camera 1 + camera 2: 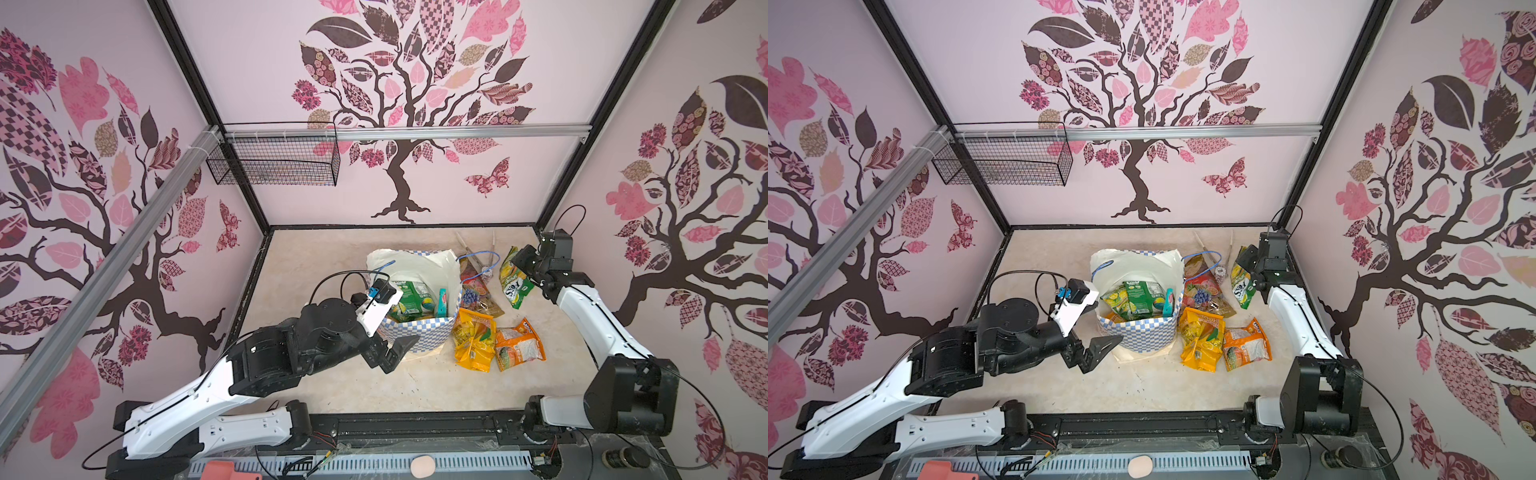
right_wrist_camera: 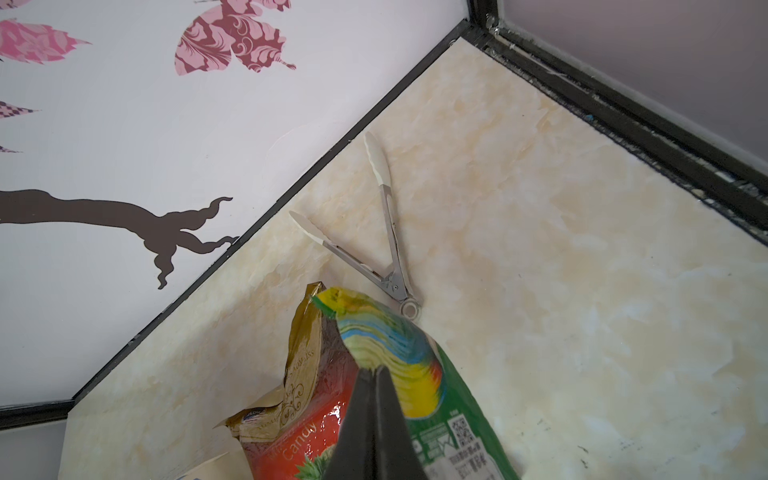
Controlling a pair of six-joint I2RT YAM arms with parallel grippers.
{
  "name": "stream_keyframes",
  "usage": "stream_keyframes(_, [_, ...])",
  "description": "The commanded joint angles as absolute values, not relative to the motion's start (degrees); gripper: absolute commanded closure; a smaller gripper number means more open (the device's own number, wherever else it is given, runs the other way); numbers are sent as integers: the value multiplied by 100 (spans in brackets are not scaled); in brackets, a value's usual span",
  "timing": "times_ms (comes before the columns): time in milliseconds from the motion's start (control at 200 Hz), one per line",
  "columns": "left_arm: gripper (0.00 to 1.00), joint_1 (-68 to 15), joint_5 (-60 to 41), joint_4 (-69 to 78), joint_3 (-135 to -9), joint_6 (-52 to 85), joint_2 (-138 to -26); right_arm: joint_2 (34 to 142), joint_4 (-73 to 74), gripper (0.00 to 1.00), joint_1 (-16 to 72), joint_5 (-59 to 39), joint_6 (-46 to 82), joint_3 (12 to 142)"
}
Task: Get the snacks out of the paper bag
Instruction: 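Lower the green Fox's candy bag onto the table beside the snacks and release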
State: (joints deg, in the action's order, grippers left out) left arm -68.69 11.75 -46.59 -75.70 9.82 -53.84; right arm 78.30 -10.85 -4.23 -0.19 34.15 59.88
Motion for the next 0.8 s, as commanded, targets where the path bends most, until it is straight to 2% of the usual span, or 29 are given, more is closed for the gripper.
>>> stream_keyframes(0, [1, -6885, 1239, -4623, -7664, 982, -5392, 8034, -650, 100, -456, -152, 3522, 5852])
stream_keyframes(535, [1, -6894, 1283, -4603, -7651, 1031, -5404, 8556, -142, 100, -553, 378, 3370, 4941])
stream_keyframes(690, [1, -6899, 1326, -4596, -7641, 1060, -5405, 8623, -253, 74, -558, 684, 3288, 4888])
stream_keyframes(795, [2, -6897, 1414, -4621, -7668, 1080, -5403, 8597, -243, 64, -565, 760, 3341, 4855])
